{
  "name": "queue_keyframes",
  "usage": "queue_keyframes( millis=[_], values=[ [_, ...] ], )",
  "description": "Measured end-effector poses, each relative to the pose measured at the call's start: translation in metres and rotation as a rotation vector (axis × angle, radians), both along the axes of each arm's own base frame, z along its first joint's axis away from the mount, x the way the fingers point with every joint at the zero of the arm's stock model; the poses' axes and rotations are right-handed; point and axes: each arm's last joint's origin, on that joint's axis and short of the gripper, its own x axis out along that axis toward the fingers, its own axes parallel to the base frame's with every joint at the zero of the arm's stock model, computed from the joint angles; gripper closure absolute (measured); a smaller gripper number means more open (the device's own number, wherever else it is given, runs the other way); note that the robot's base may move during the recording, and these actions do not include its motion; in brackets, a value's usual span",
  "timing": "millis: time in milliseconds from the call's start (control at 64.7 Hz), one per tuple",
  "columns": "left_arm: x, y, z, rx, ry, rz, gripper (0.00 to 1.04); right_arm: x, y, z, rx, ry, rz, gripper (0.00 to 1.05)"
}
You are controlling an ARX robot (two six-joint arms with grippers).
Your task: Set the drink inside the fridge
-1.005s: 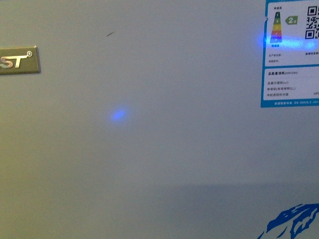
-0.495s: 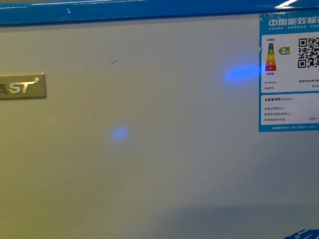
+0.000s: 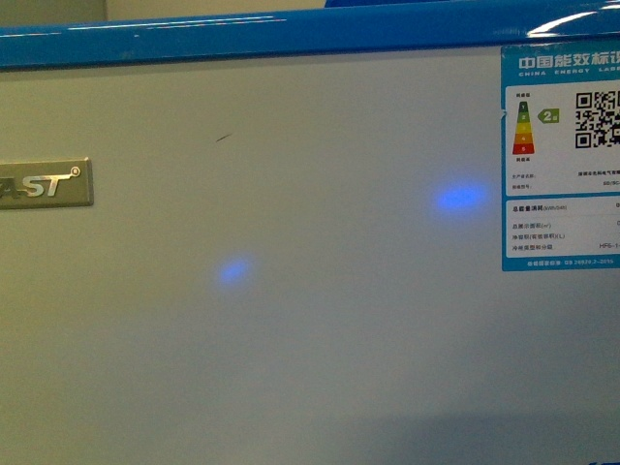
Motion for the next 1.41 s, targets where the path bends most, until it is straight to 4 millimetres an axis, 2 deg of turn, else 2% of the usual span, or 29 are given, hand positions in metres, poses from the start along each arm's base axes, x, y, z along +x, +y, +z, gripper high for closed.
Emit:
queue_keyframes(
  millis=[155,433,526,1098,1408],
  values=[
    [0.000,0.000,0.000,0.000,0.000,0.000,0.08,0.000,0.007,-0.007,-0.001,-0.028,0.007,0.65],
    [0.000,0.000,0.000,0.000,0.000,0.000,0.08,0.001,0.038,-0.030,-0.041,-0.053,0.095,0.65],
    [0.000,0.000,0.000,0.000,0.000,0.000,0.08,0.001,0.042,-0.033,-0.062,-0.052,0.121,0.65],
    [0.000,0.000,0.000,0.000,0.000,0.000,0.08,-0.001,0.032,-0.048,-0.104,-0.089,0.039,0.65],
    [0.000,0.000,0.000,0.000,0.000,0.000,0.08,-0.001,0.032,-0.049,-0.105,-0.088,0.039,0.65]
  ],
)
